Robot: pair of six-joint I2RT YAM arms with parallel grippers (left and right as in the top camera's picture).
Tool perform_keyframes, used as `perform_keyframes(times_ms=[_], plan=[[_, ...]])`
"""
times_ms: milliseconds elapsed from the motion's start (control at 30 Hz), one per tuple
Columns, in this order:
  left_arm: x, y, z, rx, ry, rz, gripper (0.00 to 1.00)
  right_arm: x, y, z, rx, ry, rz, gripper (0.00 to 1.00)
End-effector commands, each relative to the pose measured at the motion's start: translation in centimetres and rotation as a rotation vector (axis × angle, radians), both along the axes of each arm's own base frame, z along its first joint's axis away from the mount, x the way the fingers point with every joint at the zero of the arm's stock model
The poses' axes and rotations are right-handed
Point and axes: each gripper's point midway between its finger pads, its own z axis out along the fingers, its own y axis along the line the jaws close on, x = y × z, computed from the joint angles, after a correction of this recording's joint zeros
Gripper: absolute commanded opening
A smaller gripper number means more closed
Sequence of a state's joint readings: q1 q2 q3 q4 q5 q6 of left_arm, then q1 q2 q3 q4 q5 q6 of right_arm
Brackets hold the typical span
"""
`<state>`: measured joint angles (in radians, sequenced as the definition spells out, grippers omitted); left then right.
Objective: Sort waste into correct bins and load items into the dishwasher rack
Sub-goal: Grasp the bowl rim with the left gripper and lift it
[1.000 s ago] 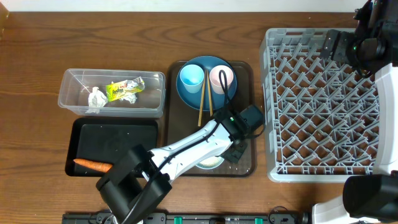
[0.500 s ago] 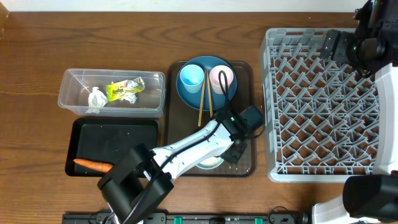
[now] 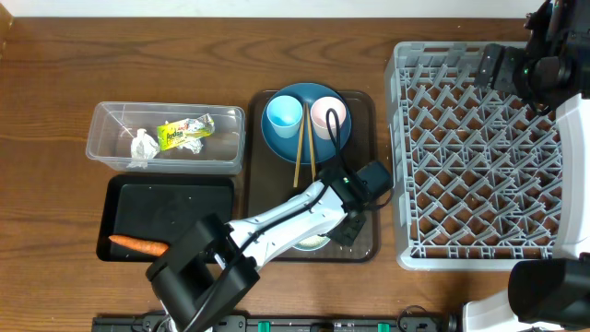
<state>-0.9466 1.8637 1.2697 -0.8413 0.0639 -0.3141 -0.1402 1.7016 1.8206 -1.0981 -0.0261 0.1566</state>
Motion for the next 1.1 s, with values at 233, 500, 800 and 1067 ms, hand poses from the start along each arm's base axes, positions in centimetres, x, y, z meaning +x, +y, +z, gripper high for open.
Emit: perform_keyframes(times_ms=[233, 500, 800, 1067], plan=[[-0.63, 0.67, -1.87, 0.053, 0.038, 0.002, 0.26, 0.18, -0.16, 0.72, 0.002, -0.02, -0.009, 0.99], [-0.8, 0.94, -1.82, 0.064, 0.044, 0.001, 0.19, 0.18, -0.16, 0.72, 0.002, -0.02, -0.009, 0.99], [-0.82, 1.33, -1.77, 0.079, 0.046, 0.004, 0.21, 0.18, -0.17, 0.72, 0.002, -0.02, -0.009, 0.99], [-0.12, 1.04, -1.12, 0.074, 0.015, 0.004, 0.22, 0.18, -0.16, 0.72, 0.002, -0.02, -0.009, 0.99]])
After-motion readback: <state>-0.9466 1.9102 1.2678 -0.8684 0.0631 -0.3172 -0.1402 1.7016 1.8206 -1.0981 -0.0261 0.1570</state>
